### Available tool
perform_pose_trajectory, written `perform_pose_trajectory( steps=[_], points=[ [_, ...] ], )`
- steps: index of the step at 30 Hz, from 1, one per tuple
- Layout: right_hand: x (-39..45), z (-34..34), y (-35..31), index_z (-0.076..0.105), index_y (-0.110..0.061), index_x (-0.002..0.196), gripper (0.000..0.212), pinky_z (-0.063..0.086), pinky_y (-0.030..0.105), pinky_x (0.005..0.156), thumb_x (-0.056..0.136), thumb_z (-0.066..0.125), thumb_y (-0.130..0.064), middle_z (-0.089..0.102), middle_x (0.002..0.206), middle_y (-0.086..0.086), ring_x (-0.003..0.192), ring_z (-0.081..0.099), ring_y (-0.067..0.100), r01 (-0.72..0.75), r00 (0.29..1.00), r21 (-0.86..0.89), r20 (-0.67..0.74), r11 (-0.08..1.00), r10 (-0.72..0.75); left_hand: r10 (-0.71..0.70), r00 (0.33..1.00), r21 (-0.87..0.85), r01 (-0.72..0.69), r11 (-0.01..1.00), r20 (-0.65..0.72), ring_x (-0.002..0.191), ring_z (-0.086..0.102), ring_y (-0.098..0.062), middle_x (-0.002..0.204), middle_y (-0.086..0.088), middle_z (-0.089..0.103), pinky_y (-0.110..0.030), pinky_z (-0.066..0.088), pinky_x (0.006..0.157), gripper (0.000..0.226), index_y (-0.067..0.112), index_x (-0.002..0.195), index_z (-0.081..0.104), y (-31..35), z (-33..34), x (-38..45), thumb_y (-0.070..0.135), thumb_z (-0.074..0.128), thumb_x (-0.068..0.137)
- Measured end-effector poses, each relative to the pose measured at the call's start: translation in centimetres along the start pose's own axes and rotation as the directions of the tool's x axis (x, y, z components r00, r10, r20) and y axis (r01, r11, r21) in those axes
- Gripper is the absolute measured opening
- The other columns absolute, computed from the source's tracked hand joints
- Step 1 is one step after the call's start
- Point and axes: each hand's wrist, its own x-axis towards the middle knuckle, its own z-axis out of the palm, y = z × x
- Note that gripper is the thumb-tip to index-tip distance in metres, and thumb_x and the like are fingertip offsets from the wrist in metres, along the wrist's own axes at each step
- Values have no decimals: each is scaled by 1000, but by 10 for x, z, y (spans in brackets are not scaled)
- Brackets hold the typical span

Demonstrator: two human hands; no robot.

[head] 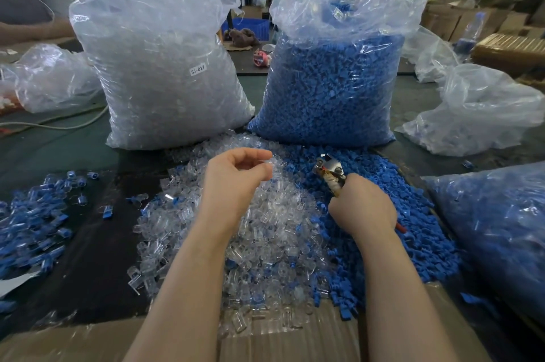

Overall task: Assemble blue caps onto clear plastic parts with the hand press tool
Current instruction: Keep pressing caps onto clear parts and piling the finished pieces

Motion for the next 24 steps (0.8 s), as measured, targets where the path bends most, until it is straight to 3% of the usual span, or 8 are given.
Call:
perform_pose_trajectory(
  steps=[6,17,24],
  points=[
    [-2,0,0,45,-13,70,23,30,27,47,88,59,-16,50,66,5,55,45,22,-41,999,15,9,999,41,-42,999,-32,42,999,0,76,73,-12,75,1,75,-23,53,73,14,18,89,71,1,4,-1,8,76,81],
    [-5,-5,-2,45,-15,70,27,32,27,49,91,59,-24,52,67,3,57,47,21,-27,998,-15,56,1000,28,-40,999,-11,40,999,17,74,73,-10,74,1,75,-23,52,70,11,17,86,71,-2,7,1,8,76,81],
    [-3,-3,-2,43,-15,70,26,29,27,48,88,60,-21,48,65,4,55,43,22,-46,999,28,4,999,46,-33,999,-25,33,999,16,75,73,-10,76,1,75,-23,52,70,11,17,88,69,-3,7,0,9,75,83]
  ],
)
